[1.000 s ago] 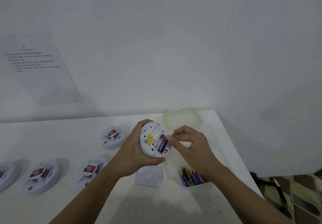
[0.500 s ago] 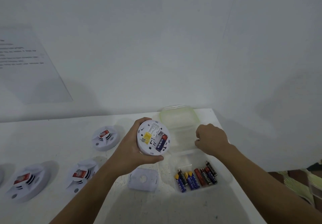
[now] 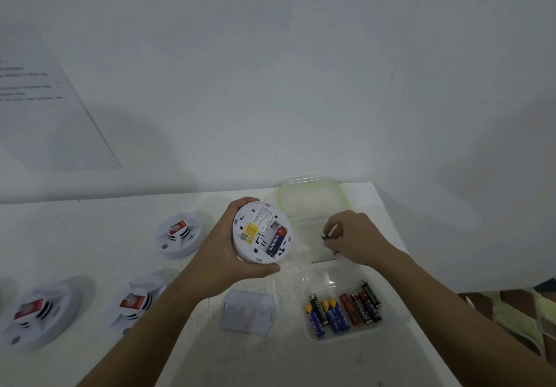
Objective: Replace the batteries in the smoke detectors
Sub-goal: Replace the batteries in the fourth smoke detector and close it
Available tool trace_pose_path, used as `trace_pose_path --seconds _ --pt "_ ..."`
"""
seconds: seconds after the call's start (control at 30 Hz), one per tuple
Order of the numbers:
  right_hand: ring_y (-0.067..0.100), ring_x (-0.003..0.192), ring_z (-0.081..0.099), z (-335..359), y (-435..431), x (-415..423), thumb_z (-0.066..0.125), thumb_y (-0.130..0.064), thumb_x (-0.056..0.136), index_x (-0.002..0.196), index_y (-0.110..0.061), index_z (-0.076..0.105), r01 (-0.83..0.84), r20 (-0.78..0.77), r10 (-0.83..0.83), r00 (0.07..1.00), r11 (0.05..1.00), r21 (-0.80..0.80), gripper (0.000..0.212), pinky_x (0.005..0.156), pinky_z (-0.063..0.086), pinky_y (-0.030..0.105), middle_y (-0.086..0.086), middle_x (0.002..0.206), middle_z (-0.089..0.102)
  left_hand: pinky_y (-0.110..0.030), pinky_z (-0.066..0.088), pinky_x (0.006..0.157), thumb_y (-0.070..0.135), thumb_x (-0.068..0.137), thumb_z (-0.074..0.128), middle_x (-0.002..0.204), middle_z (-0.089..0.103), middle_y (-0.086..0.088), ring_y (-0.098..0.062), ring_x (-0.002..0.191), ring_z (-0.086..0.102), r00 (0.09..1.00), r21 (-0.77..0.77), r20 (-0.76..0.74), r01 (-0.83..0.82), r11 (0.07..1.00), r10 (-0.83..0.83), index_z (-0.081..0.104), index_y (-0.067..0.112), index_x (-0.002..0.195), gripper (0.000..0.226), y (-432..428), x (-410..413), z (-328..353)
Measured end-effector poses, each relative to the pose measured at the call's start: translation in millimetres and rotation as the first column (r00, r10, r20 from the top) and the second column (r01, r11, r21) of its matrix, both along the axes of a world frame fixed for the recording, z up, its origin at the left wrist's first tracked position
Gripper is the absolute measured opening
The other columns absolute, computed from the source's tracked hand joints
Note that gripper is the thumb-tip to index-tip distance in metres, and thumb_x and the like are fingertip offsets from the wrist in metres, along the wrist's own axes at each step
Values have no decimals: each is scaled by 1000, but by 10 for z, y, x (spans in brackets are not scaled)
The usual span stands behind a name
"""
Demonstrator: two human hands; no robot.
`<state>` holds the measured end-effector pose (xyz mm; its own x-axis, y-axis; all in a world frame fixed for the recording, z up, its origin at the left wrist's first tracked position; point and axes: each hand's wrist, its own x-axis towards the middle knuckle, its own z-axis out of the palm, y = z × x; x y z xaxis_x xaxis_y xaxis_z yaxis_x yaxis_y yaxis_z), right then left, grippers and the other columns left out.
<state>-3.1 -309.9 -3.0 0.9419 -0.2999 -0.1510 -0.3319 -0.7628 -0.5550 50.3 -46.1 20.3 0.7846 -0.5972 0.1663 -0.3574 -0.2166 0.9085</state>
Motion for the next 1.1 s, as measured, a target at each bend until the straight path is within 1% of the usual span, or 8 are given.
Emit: trace_pose_path --seconds 0.1,0.2,0.4,0.53,0.63,0.73,0.9,1.1 --pt "9 73 71 209 142 -88 75 -18 87 91 -21 72 -1 177 -70 982 928 372 6 66 49 16 -4 79 76 -11 54 81 10 59 96 118 60 31 2 117 58 1000 -10 0 -9 1000 9 45 32 132 91 -1 9 24" --pt "18 79 71 425 291 -184 74 -17 89 103 -24 70 -66 279 -128 952 802 594 17 67 56 22 1 86 76 -11 53 81 9 59 95 117 60 31 2 117 58 1000 -24 -3 -14 1000 14 45 33 131 91 -3 3 54" --pt "32 82 72 664 545 -353 71 -7 90 104 -11 71 -175 400 -187 897 682 710 15 74 62 40 11 89 75 -10 53 80 13 59 96 117 59 31 2 117 58 1000 -29 17 -24 999 25 45 35 130 91 38 -85 137" --pt "25 82 73 764 704 -464 72 -6 90 108 -12 70 -215 475 -236 848 665 715 20 72 61 29 8 91 75 -8 52 79 13 59 96 115 60 32 4 115 58 999 -28 30 -35 999 36 45 34 131 90 104 -196 186" --pt "19 78 74 787 808 -546 72 -3 89 104 -10 71 -257 546 -231 805 693 673 17 69 58 22 5 91 75 -10 53 77 12 59 97 113 61 30 4 112 60 999 -29 12 -41 999 41 47 32 130 89 152 -290 218" --pt "16 82 74 743 915 -607 74 -7 88 104 -14 70 -308 615 -122 779 780 545 18 74 60 28 -2 92 75 -16 56 78 12 57 98 112 65 22 -3 110 64 999 -37 -7 -36 999 36 50 30 128 87 192 -365 235" --pt "5 88 71 588 1042 -671 75 -7 88 101 -10 73 -392 747 170 643 911 130 13 76 58 20 -6 94 75 -27 60 82 7 58 97 115 67 14 -12 108 68 999 -38 -31 -12 999 11 51 25 131 88 234 -448 244" --pt "4 104 67 443 994 -663 76 -20 88 100 -15 79 -426 763 367 532 895 -133 14 85 57 30 -7 108 76 -28 60 84 8 59 96 112 68 15 -13 106 67 1000 -20 -21 -17 1000 16 52 27 127 83 259 -474 254"
